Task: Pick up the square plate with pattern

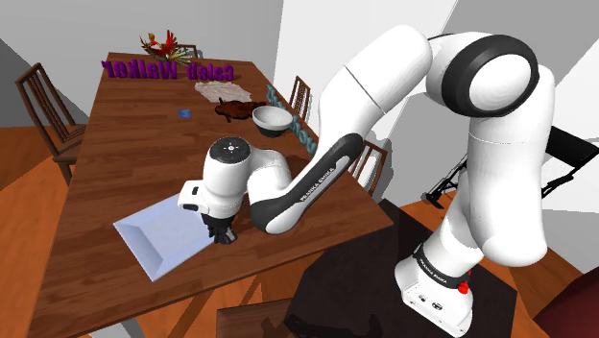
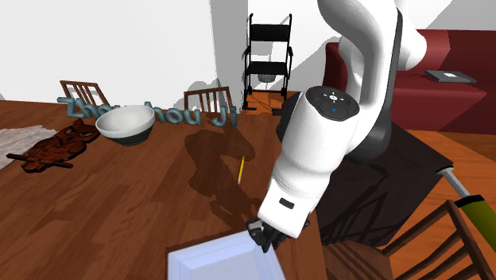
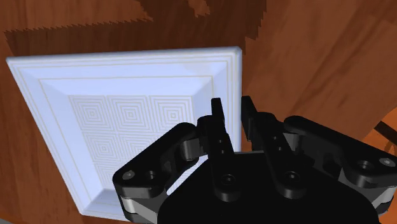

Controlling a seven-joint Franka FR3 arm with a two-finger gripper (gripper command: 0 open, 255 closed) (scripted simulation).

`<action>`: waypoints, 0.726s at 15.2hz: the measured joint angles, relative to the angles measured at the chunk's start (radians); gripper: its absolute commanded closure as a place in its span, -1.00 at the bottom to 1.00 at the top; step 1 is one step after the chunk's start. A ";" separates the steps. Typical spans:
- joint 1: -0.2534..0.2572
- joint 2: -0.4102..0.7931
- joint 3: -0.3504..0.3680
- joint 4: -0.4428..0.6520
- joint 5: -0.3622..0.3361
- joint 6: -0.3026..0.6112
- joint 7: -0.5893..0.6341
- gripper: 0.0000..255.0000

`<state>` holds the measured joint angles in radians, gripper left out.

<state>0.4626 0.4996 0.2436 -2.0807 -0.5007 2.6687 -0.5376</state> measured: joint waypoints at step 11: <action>-0.024 -0.066 0.035 -0.011 0.046 -0.054 -0.037 1.00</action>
<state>0.4388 0.4338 0.2787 -2.0922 -0.4551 2.6150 -0.5743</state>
